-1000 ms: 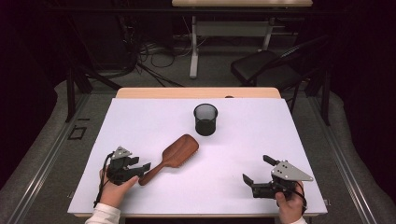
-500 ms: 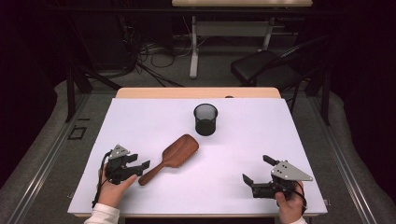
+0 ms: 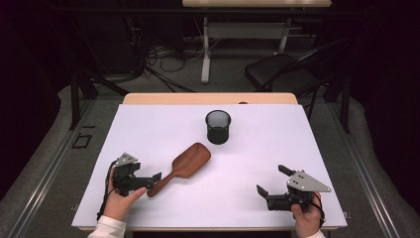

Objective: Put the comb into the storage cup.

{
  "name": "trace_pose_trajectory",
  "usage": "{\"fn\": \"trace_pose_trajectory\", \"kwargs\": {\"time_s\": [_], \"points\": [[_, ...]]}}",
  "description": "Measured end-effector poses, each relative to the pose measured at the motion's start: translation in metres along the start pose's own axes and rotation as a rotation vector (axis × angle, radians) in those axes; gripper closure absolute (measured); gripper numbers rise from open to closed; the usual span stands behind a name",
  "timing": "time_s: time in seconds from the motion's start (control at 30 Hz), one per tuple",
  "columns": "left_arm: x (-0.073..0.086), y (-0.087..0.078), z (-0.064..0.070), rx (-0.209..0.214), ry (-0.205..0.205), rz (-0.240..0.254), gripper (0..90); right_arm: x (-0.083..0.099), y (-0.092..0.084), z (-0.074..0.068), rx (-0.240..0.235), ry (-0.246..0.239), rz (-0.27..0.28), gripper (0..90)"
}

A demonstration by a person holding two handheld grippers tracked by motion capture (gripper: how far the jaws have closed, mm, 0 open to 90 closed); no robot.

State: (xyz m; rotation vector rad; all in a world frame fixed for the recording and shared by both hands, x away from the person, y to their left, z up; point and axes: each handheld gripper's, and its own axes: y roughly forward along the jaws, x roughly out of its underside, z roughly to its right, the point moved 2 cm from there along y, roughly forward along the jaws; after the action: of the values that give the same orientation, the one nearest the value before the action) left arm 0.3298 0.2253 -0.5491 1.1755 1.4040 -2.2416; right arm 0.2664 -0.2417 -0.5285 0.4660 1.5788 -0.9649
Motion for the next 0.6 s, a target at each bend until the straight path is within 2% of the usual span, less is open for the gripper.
{"fn": "trace_pose_trajectory", "kwargs": {"time_s": [0.13,0.27,0.33,0.43,0.5,0.6], "points": [[-0.0009,-0.0007,0.0011,0.005,0.009,0.019,0.4,0.0000,0.0000,0.0003,0.001,-0.004,0.001,1.1],[-0.0010,0.0003,0.0025,-0.002,0.014,0.011,0.3,0.0001,0.0002,0.0003,0.001,-0.003,0.000,1.1],[-0.0009,0.0005,0.0043,0.006,0.032,0.009,0.4,0.0002,0.0008,0.0001,-0.001,0.000,0.003,1.1],[-0.0015,-0.0002,0.0068,-0.006,0.059,-0.003,0.4,0.0001,0.0008,-0.0002,-0.002,-0.003,0.001,1.1],[-0.0018,-0.0008,0.0080,-0.012,0.060,-0.004,0.3,0.0002,0.0008,-0.0001,-0.002,-0.002,0.001,1.1],[-0.0028,-0.0018,0.0099,0.004,0.049,-0.002,0.3,0.0003,0.0006,0.0005,-0.001,-0.001,0.001,1.1]]}}
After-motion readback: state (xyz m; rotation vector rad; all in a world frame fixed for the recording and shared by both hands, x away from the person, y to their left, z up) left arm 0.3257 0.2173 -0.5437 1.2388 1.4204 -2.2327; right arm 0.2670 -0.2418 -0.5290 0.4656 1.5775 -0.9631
